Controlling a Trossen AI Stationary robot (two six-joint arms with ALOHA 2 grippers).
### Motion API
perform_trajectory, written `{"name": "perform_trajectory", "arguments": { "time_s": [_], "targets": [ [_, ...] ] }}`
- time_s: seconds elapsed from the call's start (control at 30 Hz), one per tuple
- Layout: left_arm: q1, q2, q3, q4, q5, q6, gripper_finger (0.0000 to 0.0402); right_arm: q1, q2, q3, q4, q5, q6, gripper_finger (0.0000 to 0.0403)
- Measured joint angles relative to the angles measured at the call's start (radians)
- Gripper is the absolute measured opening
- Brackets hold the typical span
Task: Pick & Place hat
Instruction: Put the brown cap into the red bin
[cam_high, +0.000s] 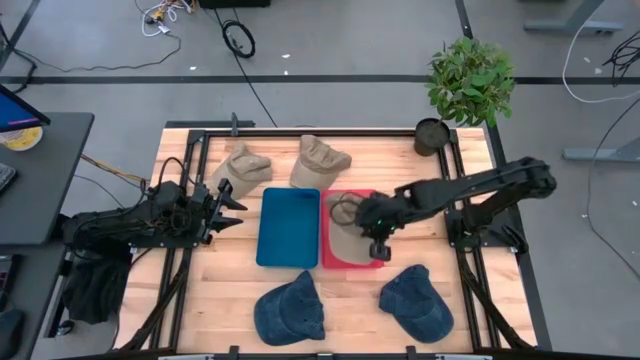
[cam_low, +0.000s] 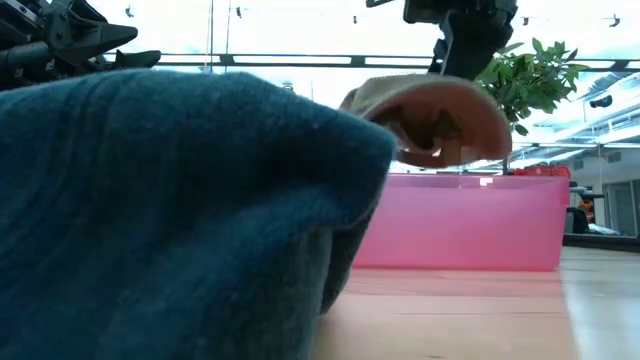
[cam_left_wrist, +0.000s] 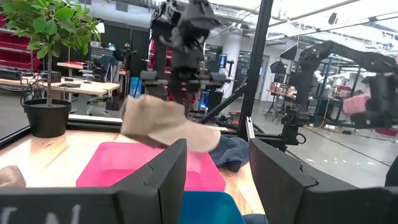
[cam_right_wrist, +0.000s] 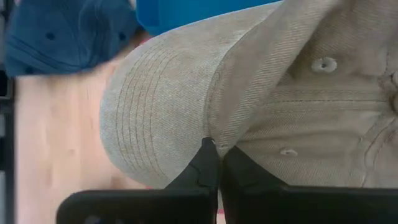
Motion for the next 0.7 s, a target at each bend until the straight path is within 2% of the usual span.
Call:
{"name": "perform_trajectory", "arguments": {
  "time_s": [0.13, 0.4, 0.7],
  "targets": [
    [0.000, 0.000, 0.000, 0.000, 0.000, 0.000, 0.0177, 0.020, 0.055, 0.000, 0.033, 0.042, -0.040, 0.0000],
    [0.000, 0.000, 0.000, 0.000, 0.000, 0.000, 0.0177, 0.010, 0.110, 0.000, 0.046, 0.052, -0.170, 0.0000],
    [0.000, 0.000, 0.000, 0.000, 0.000, 0.000, 0.0177, 0.009, 0.202, 0.000, 0.043, 0.011, -0.162, 0.0000]
  ]
}}
